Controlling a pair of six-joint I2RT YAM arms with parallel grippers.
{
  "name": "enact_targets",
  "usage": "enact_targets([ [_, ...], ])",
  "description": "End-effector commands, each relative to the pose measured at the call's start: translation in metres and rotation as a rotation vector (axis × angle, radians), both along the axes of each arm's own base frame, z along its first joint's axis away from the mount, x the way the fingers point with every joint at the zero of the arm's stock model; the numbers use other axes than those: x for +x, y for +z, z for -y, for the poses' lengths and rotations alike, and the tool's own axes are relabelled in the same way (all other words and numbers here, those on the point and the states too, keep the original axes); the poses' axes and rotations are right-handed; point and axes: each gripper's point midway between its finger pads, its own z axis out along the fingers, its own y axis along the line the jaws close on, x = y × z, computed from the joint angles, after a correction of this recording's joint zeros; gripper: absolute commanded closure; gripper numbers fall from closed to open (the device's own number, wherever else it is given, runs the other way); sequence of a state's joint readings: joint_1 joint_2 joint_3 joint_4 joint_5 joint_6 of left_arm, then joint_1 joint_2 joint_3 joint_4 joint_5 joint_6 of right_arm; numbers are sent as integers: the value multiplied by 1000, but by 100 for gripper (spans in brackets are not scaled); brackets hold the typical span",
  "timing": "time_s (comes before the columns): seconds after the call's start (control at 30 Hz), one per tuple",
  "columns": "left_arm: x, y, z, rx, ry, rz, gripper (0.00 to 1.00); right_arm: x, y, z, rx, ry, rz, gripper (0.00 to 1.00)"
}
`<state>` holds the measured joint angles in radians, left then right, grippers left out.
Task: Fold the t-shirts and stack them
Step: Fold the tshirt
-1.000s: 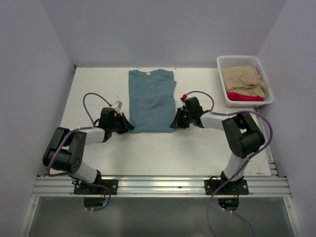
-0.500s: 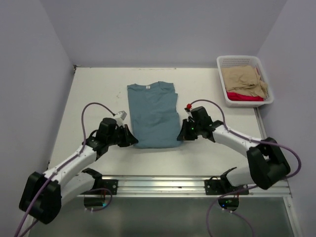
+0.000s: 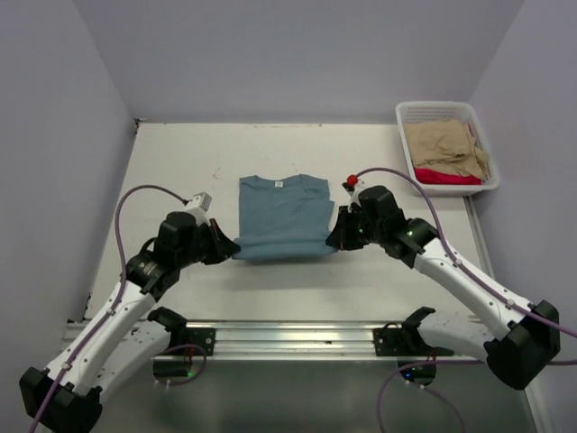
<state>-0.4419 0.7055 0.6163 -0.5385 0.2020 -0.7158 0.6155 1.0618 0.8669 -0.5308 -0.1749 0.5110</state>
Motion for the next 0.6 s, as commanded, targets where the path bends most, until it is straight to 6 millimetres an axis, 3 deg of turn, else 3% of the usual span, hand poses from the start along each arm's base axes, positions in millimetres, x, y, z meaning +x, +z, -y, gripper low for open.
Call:
enact_targets([
  [0.0,42,3,-12,109,92,95,100,30,-3,6,-115,-37,48,100],
  [0.07,59,-5,-10,148,95,100,100,51,-13,2,-157,-52,63,100],
  [0.1,72,1,-9,145,112,144,100,61,-9,-1,-165,-59,86,100],
  [0.23,109,-1,-5,169,120,175,100,95,-26,-6,-234,-80,82,100],
  [0.4,149,18,-15,153,161,240,100,134,-12,-8,-252,-130,132,100],
  [0.57,184,13,-19,128,155,217,100,172,-7,-15,-264,-156,144,100],
])
